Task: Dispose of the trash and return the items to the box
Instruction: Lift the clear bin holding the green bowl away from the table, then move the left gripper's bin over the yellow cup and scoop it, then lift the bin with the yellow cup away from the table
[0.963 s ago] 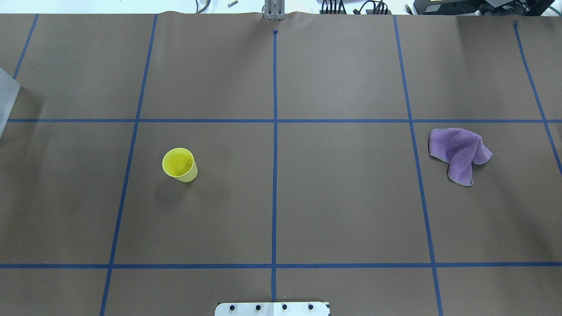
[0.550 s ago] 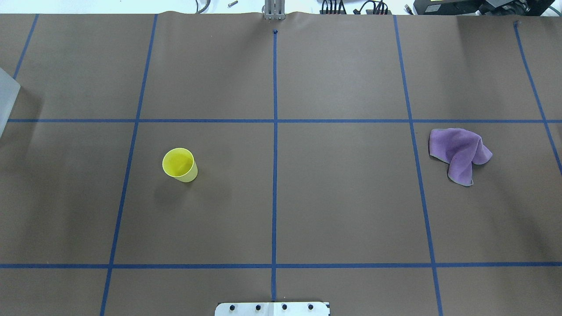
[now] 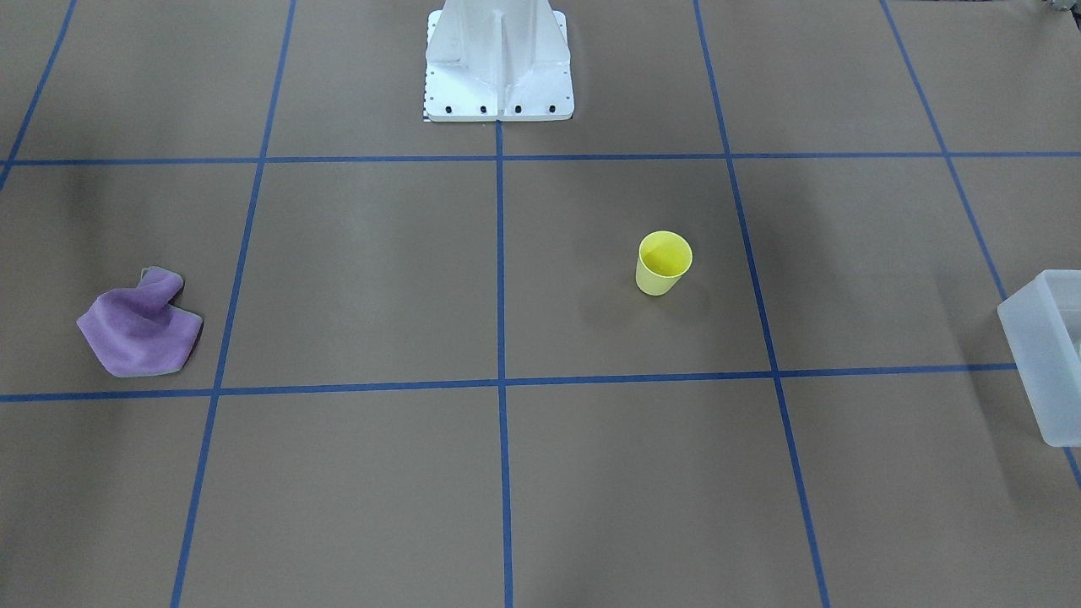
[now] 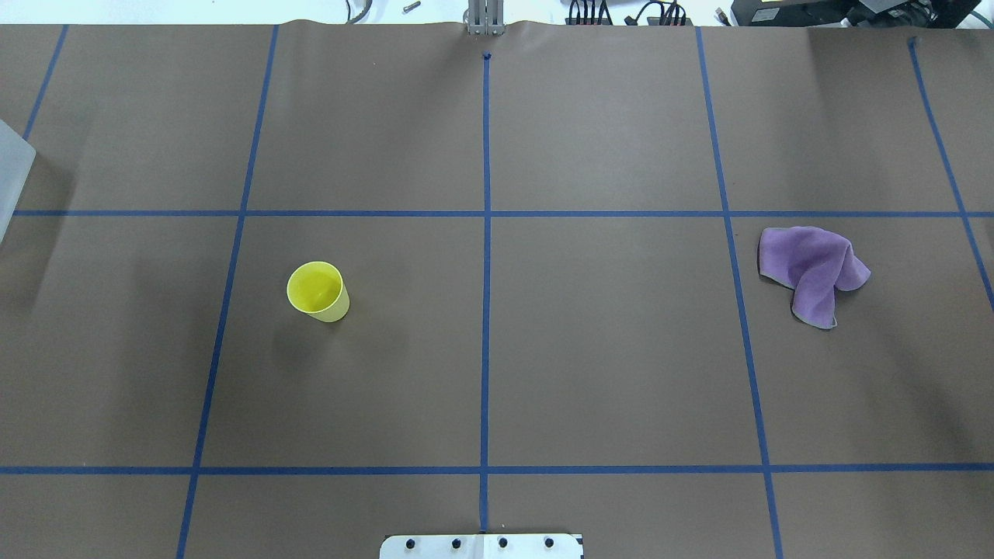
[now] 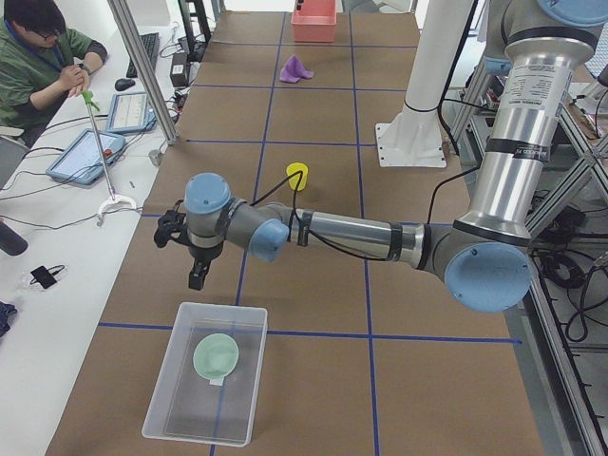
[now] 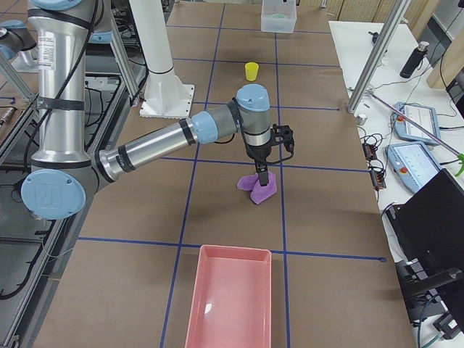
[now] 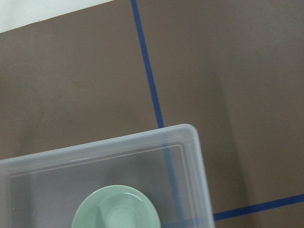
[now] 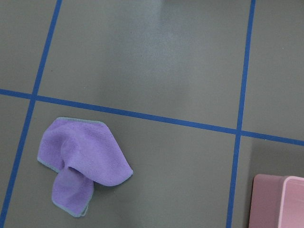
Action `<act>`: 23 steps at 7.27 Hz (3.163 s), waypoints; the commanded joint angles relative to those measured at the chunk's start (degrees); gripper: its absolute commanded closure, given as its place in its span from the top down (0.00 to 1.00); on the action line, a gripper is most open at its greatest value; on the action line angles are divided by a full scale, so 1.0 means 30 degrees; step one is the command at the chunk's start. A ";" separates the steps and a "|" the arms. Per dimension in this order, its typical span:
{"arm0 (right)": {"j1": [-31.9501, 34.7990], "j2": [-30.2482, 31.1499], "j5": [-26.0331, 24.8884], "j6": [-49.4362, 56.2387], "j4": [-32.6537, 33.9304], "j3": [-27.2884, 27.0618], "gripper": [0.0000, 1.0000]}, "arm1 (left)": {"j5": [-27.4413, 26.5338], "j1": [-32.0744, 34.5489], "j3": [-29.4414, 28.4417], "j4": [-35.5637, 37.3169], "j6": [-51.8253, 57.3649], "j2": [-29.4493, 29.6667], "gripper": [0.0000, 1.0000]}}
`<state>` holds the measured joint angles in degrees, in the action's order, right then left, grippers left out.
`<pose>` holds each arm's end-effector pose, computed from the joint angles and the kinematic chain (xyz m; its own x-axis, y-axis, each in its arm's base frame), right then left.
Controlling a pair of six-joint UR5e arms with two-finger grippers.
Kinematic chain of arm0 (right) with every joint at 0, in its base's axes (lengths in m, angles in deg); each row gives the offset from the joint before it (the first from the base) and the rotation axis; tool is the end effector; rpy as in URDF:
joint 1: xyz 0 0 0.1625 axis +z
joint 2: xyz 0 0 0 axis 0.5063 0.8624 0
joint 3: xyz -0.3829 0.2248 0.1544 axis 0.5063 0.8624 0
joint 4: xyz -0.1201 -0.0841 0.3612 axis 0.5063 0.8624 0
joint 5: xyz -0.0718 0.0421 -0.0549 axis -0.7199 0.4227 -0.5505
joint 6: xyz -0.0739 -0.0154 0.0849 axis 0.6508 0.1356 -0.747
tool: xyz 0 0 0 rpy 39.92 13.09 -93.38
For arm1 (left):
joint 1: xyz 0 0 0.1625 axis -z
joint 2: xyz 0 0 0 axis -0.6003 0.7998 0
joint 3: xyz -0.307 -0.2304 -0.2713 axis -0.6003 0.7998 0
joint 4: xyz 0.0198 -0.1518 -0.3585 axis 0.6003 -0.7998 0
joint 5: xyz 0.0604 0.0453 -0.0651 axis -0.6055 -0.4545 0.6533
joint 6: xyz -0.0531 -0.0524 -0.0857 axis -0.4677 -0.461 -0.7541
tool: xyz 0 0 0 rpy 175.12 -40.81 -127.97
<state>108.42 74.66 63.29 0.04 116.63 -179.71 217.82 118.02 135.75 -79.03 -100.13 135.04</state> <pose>-0.0250 -0.4321 0.5263 0.7620 -0.1507 0.6298 0.0070 0.9744 0.2247 0.0319 -0.5674 0.5664 0.6726 0.1107 -0.7317 0.1232 0.9582 0.2582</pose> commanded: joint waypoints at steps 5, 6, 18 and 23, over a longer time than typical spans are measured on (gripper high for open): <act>-0.1415 -0.0252 -0.0099 -0.3392 -0.0726 -0.0118 1.00 | -0.5834 -1.2464 0.6075 0.0158 -1.4185 0.1802 0.99; -0.2116 -0.0253 -0.0535 -0.4563 -0.1487 -0.0118 1.00 | -0.6544 -1.3468 0.5871 0.0216 -1.4689 0.2127 0.99; -0.2738 -0.0253 -0.1008 -0.4985 -0.1671 -0.0118 1.00 | -0.6853 -1.3139 0.5721 0.0275 -1.4637 0.1871 0.00; -0.4078 -0.1593 -0.1037 -0.7110 -0.1671 -0.0118 1.00 | -0.1398 -0.2043 0.4002 0.3248 0.0093 -0.0918 0.00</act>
<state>98.44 72.19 60.28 -17.44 111.62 -180.12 210.99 103.41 150.49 -74.21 -113.94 132.76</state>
